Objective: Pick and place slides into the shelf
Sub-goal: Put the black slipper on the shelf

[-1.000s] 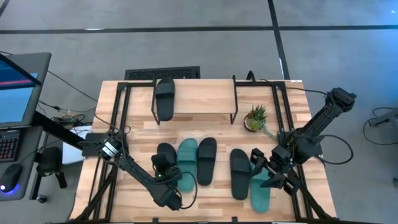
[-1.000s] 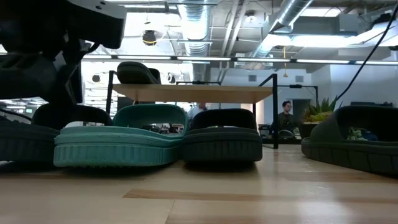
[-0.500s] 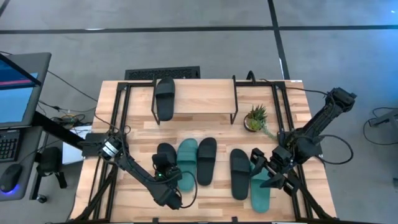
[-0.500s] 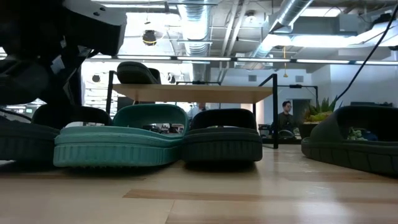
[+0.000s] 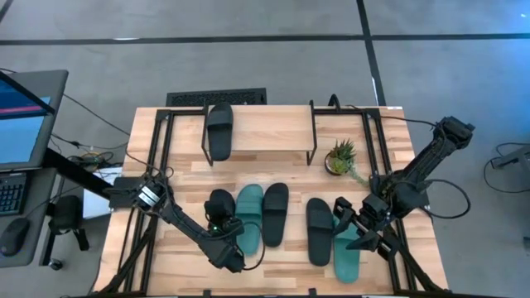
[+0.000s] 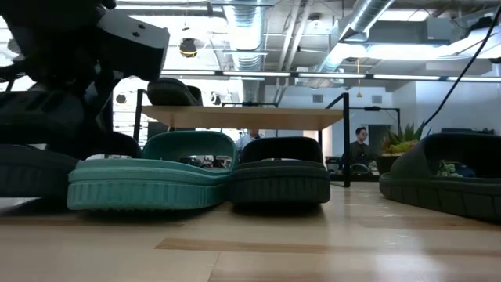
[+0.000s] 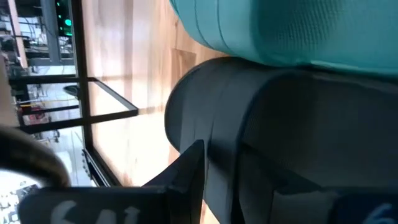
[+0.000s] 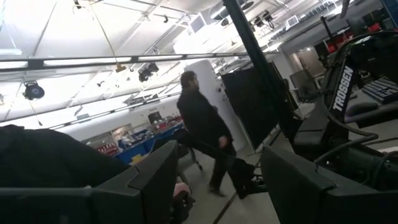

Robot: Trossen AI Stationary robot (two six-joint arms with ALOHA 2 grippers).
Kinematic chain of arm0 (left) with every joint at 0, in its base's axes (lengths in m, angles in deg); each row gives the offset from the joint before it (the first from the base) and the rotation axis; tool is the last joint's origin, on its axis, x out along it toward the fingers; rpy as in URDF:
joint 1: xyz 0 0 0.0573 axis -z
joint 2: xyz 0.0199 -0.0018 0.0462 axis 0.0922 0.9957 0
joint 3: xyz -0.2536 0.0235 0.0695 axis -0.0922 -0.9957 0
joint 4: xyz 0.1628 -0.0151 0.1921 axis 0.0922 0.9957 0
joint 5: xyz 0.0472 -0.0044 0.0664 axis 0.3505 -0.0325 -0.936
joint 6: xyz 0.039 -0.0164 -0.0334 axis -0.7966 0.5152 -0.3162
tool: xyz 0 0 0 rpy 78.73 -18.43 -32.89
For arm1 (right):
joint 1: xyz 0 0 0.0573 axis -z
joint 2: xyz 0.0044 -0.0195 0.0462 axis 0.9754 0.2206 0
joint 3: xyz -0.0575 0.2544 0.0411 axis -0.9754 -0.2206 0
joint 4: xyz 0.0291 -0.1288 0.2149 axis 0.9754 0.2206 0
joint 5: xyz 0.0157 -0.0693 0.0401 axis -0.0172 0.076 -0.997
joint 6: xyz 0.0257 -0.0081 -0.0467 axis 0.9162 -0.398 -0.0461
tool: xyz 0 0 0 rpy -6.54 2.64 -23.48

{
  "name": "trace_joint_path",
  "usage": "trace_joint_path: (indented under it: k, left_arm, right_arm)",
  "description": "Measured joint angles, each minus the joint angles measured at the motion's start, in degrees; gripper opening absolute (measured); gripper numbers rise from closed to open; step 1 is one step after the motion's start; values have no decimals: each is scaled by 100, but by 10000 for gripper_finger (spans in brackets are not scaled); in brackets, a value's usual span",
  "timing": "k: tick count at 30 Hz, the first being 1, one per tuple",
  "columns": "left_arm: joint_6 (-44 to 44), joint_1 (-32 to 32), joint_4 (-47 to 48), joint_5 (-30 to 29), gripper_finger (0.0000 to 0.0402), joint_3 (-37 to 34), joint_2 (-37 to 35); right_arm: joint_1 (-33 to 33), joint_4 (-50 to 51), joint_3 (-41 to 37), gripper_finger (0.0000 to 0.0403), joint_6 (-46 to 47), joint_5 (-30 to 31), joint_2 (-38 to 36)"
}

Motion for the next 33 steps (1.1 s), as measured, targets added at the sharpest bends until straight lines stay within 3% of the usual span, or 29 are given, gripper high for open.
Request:
trace_joint_path:
  k: [5, 11, 19, 33]
  left_arm:
    - [-73, -82, 0, -97, 61, 0, 0]
    - [-14, -84, 48, -173, 8, 0, 0]
    - [330, -3, 344, -233, 3, 37, -102]
    - [45, 64, 350, -440, 1, 44, -1142]
  right_arm:
    - [0, 3, 0, 214, 0, 11, 0]
    - [0, 9, 0, 214, 0, 13, 0]
    - [0, 23, 0, 214, 46, 15, 0]
    - [50, 37, 0, 214, 92, 20, 0]
